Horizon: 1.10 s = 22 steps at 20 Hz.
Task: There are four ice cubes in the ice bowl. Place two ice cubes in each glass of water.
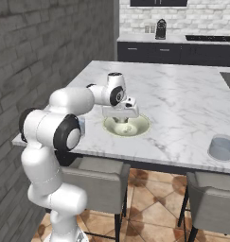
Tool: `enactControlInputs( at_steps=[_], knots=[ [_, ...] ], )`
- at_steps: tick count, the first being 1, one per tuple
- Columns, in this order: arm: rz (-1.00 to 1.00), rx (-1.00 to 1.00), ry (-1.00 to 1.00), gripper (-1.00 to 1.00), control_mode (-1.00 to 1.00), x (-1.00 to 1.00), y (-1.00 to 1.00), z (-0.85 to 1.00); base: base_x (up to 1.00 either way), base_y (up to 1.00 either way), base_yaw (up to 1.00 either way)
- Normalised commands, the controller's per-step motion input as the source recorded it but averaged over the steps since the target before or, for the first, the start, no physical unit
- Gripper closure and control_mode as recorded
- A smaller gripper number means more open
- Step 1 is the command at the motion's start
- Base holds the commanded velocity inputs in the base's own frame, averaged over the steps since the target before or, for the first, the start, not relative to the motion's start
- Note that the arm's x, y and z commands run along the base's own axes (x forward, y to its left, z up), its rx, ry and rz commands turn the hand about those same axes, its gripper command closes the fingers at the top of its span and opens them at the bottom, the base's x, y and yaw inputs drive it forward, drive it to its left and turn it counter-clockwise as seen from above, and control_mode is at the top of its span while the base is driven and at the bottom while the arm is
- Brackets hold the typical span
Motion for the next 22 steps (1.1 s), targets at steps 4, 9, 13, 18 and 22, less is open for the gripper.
enactControlInputs(
  at_steps=[4,9,13,18,22],
  knots=[
    [-0.06,0.00,-0.05,1.00,-1.00,-0.26,0.09,0.00,0.00,0.00,0.00],
    [0.00,0.00,0.00,1.00,-1.00,0.00,0.00,0.00,0.00,0.00,0.00],
    [0.00,0.00,0.00,1.00,-1.00,0.00,0.00,0.00,0.00,0.00,0.00],
    [0.00,0.00,0.00,1.00,-1.00,0.00,0.00,0.00,0.00,0.00,0.00],
    [0.00,0.00,0.00,1.00,-1.00,0.00,0.00,0.00,0.00,0.00,0.00]
  ],
)
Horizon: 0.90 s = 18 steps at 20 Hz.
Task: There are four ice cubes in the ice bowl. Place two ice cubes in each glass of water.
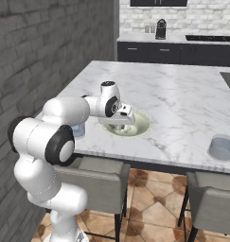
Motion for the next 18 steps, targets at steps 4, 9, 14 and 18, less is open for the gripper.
enactControlInputs(
  at_steps=[4,9,14,18],
  knots=[
    [0.00,0.00,0.00,1.00,-1.00,0.00,0.00,0.00,0.00,0.00,0.00],
    [0.00,0.00,0.00,1.00,1.00,0.00,0.00,0.00,0.00,0.00,0.00],
    [0.00,0.00,0.00,1.00,1.00,0.00,0.00,0.00,0.00,0.00,0.00],
    [0.00,0.00,0.00,1.00,1.00,0.00,0.00,0.00,-0.28,-0.90,0.08]
  ],
)
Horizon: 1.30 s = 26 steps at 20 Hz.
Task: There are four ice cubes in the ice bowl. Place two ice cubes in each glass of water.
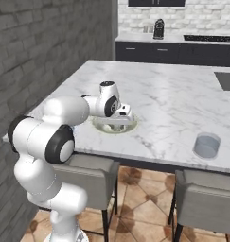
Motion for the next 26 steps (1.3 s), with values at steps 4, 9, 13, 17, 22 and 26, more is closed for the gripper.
enactControlInputs(
  at_steps=[4,9,13,17,22,26],
  knots=[
    [0.00,0.00,0.00,1.00,1.00,0.00,0.00,0.00,-0.30,-0.93,0.03],
    [0.00,0.00,0.00,1.00,1.00,0.00,0.00,0.00,0.00,-0.54,0.00],
    [0.00,0.00,0.00,1.00,1.00,0.00,0.00,0.00,0.14,-0.51,0.00],
    [0.00,0.00,0.00,1.00,1.00,0.00,0.00,0.00,0.56,-0.41,0.00],
    [0.00,0.00,0.00,1.00,1.00,0.00,0.00,0.00,0.26,-0.04,0.01],
    [0.00,0.00,0.00,1.00,1.00,0.00,0.00,0.00,0.00,0.00,0.00]
  ],
)
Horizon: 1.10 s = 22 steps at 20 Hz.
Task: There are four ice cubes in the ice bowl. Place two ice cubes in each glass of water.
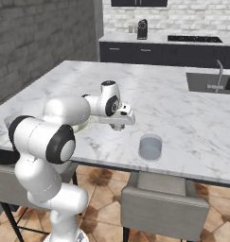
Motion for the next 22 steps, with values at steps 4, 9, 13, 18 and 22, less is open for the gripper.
enactControlInputs(
  at_steps=[4,9,13,18,22],
  knots=[
    [0.00,0.00,0.00,1.00,1.00,0.00,0.00,0.00,0.00,0.00,0.00],
    [0.00,0.00,0.00,1.00,-1.00,0.00,0.00,0.00,0.00,0.00,0.00],
    [0.00,0.00,0.00,1.00,-1.00,0.00,0.00,0.00,0.00,0.00,0.00],
    [-0.01,0.01,-0.01,1.00,-1.00,-0.10,-0.14,-0.01,0.00,0.00,0.00],
    [-0.06,0.06,-0.02,1.00,-1.00,0.00,-0.72,0.00,0.00,0.00,0.00]
  ],
)
